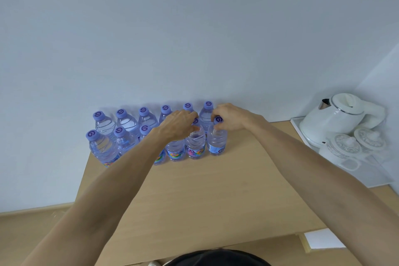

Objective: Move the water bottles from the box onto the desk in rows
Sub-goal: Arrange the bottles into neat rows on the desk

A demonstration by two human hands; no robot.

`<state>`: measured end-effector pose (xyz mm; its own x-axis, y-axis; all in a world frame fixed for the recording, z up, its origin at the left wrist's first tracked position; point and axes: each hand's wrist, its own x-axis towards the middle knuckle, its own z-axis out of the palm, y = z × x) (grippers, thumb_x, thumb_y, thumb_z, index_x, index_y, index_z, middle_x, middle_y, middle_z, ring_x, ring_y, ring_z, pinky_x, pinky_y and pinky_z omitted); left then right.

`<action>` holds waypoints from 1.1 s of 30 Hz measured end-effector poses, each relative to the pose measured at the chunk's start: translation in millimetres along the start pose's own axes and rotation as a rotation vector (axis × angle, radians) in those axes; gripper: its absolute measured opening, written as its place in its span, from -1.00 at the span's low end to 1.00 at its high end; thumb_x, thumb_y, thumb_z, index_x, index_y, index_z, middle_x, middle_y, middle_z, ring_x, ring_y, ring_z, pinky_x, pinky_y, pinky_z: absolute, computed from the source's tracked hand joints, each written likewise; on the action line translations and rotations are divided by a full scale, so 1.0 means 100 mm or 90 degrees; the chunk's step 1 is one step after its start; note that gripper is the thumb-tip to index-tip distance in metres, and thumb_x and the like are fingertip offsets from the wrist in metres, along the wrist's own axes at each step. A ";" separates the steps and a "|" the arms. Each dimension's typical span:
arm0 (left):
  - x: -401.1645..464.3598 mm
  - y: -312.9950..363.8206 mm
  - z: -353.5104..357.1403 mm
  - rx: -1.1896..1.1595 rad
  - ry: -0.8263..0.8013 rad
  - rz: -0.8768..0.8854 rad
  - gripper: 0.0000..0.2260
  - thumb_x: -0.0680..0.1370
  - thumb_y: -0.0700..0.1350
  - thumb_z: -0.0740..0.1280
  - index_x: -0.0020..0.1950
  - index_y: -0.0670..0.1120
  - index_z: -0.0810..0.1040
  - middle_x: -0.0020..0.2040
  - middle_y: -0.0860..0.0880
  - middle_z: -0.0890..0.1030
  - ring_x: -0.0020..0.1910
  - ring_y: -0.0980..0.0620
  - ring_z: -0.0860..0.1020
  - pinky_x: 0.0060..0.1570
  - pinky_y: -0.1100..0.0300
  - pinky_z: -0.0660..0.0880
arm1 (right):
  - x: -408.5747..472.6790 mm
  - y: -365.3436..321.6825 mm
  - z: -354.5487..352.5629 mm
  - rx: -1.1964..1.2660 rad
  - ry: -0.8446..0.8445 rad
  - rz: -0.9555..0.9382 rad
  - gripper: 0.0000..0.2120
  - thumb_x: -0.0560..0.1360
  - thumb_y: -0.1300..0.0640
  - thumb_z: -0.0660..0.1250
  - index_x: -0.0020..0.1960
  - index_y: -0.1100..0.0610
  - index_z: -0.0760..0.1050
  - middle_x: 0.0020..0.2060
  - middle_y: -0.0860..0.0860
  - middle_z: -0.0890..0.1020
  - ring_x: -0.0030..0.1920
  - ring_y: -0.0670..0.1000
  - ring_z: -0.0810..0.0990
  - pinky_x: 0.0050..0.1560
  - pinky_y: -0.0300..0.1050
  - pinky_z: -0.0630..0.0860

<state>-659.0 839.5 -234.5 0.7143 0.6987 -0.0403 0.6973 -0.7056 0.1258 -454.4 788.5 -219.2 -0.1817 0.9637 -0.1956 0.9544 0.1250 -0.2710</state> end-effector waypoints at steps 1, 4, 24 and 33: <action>0.00 0.00 0.01 -0.002 0.001 0.001 -0.77 0.57 0.06 0.27 0.07 -0.09 0.47 -0.06 -0.11 0.58 -0.07 -0.18 0.56 -0.09 -0.04 0.49 | 0.00 0.01 -0.01 0.004 -0.002 -0.002 -0.74 0.47 0.06 0.40 0.14 0.08 0.57 -0.05 -0.03 0.44 0.01 0.04 0.49 -0.08 -0.12 0.40; 0.00 -0.04 0.04 -0.016 -0.001 0.001 -0.75 0.56 0.07 0.27 0.09 -0.08 0.47 -0.04 -0.08 0.58 -0.05 -0.15 0.56 -0.14 0.05 0.41 | 0.00 0.04 -0.01 0.036 -0.006 0.020 -0.68 0.44 -0.01 0.44 0.16 0.05 0.54 0.00 -0.02 0.49 0.02 0.02 0.50 -0.08 -0.16 0.38; 0.04 0.00 -0.01 0.024 -0.044 -0.048 -0.62 0.55 0.22 0.21 0.16 -0.05 0.44 -0.09 -0.05 0.50 -0.05 -0.17 0.55 -0.15 0.05 0.38 | -0.02 -0.04 -0.09 0.023 -0.026 0.090 -0.76 0.41 0.04 0.39 0.06 0.07 0.61 -0.10 0.01 0.59 -0.18 0.02 0.57 -0.22 -0.10 0.51; 0.03 0.01 -0.02 0.024 -0.045 -0.050 -0.64 0.56 0.20 0.21 0.13 -0.07 0.43 -0.03 -0.07 0.55 -0.05 -0.16 0.55 -0.13 0.04 0.39 | 0.01 -0.13 -0.04 -0.021 -0.027 0.145 -0.60 0.47 -0.06 0.39 -0.33 0.17 0.31 -0.33 0.07 0.45 -0.39 0.07 0.39 -0.39 -0.10 0.29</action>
<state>-656.2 841.3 -232.3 0.6586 0.7430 -0.1191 0.7523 -0.6537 0.0815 -466.6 788.8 -212.4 0.0298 0.9574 -0.2873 0.9790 -0.0859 -0.1847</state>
